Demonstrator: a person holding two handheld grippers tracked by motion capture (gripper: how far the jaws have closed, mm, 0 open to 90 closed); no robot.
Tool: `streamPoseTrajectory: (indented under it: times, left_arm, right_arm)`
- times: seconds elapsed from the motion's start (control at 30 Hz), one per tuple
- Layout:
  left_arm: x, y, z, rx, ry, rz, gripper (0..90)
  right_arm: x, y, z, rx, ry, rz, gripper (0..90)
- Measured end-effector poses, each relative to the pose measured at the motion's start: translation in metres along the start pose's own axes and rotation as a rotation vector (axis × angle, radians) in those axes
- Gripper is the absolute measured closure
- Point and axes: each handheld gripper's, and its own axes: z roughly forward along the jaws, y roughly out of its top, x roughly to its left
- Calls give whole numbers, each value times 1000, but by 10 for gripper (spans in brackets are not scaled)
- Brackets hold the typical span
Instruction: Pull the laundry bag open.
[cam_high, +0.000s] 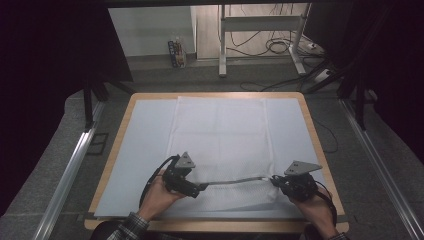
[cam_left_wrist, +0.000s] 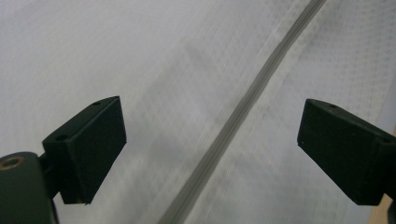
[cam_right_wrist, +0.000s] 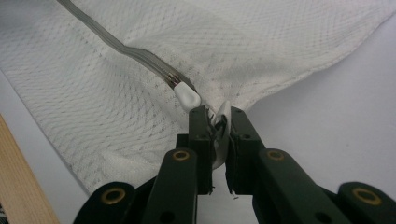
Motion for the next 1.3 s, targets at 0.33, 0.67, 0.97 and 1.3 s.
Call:
streamPoseTrajectory:
  times: [0.33,0.67,0.97,1.3]
  left_arm:
    - [-16,52,39,-43,-65,83,64]
    - [-32,85,72,-64,-129,87,51]
    - [-42,97,99,-35,-139,138,53]
    - [-57,99,119,6,-146,182,55]
  right_arm:
    - [2,1,-4,-22,-8,-14,814]
    - [1,2,-6,-41,-6,-12,812]
    - [1,2,-8,-55,-4,-6,812]
    - [1,3,-8,-60,-1,1,813]
